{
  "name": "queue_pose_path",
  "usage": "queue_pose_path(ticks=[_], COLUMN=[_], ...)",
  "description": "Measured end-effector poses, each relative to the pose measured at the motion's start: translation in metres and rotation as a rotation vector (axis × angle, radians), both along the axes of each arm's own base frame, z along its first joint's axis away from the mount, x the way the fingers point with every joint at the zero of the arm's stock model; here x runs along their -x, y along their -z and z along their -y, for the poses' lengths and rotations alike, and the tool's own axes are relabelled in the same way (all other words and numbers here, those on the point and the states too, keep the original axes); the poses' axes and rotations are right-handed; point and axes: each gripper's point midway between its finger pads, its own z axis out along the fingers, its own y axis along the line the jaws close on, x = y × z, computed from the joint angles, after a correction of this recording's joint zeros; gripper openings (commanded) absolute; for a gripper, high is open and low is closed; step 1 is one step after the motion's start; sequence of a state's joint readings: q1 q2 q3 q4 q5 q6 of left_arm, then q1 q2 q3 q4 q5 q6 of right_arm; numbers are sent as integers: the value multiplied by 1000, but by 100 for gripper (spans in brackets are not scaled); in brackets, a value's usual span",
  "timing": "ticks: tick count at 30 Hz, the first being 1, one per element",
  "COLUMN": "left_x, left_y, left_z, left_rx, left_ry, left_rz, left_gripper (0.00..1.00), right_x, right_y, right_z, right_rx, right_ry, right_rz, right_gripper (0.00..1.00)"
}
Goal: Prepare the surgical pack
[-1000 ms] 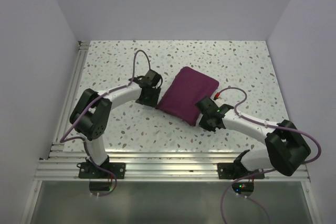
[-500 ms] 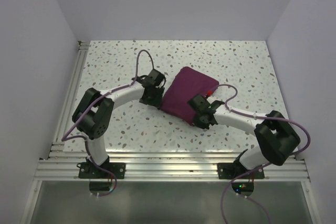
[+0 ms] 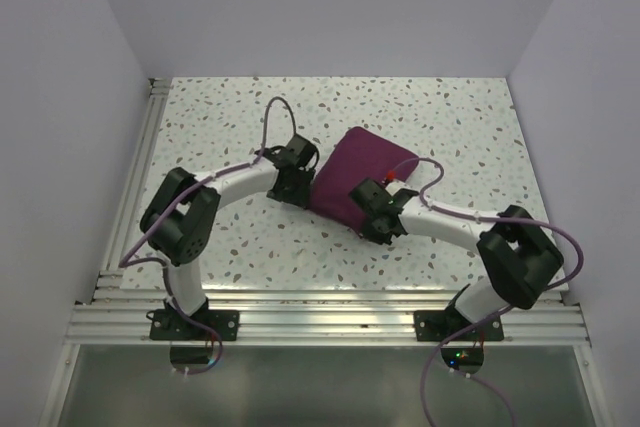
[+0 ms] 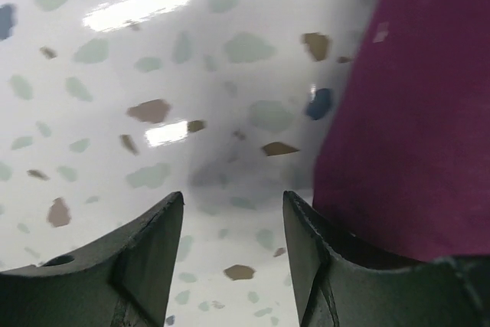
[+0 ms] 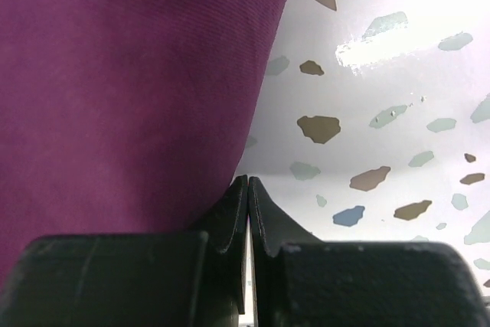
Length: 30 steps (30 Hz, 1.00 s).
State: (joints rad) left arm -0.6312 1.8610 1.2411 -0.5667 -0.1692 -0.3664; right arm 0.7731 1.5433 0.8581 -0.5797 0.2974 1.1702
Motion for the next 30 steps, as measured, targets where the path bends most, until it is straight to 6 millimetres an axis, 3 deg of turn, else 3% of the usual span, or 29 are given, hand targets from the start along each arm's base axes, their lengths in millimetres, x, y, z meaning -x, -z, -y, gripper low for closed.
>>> queue_pose_path(ticks=[3, 6, 12, 16, 20, 24, 27, 30], left_x=[-4, -10, -5, 12, 31, 49, 47, 42], left_y=[-5, -25, -86, -124, -148, -151, -150, -145], left_z=[-26, -47, -45, -20, 32, 82, 105, 125], left_rx=[-29, -50, 54, 241, 429, 613, 706, 773], left_ry=[-62, -127, -130, -75, 41, 154, 191, 221], left_rz=[3, 51, 191, 282, 320, 295, 290, 277], left_gripper=[59, 59, 58, 57, 56, 55, 52, 49], right_x=[2, 4, 0, -18, -57, -94, -124, -148], right_y=[-10, -22, -62, -84, -104, -130, -136, -123], right_z=[2, 9, 31, 47, 59, 49, 32, 14], right_rx=[-22, -25, 7, 2, -106, -290, -435, -551], right_ry=[-1, -5, -56, -102, -95, -143, -199, -242], right_rz=[25, 65, 194, 258, 335, 450, 498, 498], right_gripper=[4, 5, 8, 10, 21, 0, 0, 0])
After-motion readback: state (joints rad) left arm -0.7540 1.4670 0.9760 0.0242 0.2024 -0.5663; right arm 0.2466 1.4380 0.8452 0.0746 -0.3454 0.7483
